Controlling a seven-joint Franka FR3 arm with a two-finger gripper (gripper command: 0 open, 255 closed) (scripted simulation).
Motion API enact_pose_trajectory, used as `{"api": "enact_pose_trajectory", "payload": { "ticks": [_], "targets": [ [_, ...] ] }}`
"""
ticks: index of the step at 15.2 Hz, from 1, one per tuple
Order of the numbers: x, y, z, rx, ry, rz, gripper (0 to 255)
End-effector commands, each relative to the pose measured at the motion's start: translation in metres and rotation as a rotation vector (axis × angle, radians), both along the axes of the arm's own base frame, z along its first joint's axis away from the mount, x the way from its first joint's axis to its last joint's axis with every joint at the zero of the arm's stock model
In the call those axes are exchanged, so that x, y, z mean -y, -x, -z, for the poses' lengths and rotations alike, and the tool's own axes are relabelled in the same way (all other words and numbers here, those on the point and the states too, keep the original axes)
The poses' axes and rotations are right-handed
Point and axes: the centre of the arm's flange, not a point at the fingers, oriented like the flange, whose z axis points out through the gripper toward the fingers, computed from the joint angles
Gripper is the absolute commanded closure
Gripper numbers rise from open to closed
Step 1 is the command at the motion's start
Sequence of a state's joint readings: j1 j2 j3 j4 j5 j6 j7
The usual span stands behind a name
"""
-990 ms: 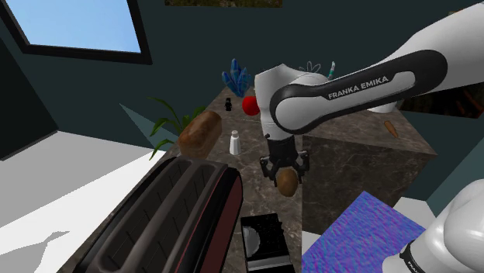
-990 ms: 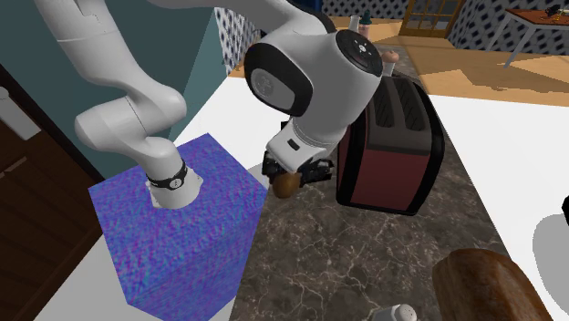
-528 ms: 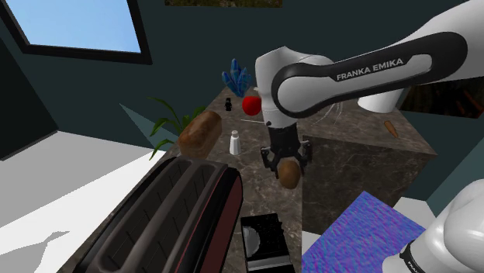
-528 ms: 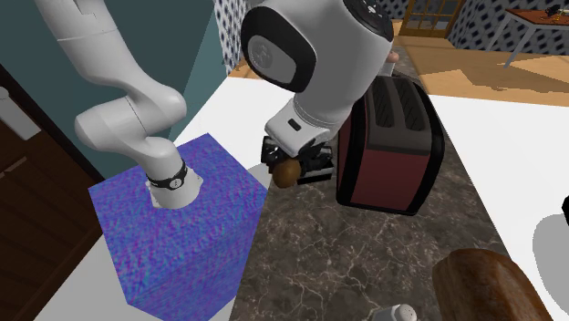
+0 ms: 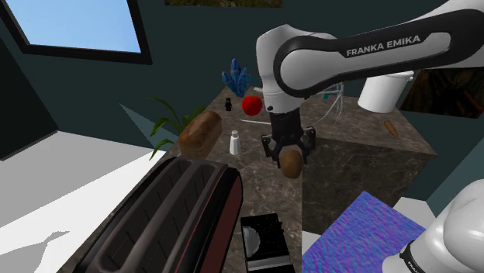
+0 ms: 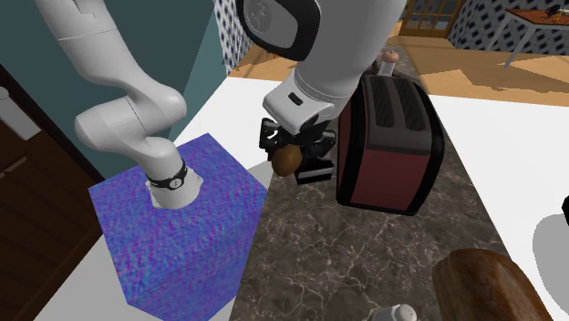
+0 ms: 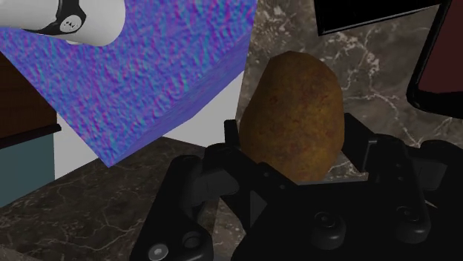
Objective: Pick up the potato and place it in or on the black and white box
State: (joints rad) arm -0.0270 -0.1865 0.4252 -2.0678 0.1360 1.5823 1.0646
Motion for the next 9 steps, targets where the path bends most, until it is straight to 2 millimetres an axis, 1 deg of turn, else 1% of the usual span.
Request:
{"api": "enact_pose_trajectory", "payload": {
  "ticks": [1,9],
  "targets": [
    [-0.001,0.001,-0.007,0.0,0.0,0.0,255],
    [-0.089,0.059,-0.009,0.0,0.0,0.0,255]
  ]
}}
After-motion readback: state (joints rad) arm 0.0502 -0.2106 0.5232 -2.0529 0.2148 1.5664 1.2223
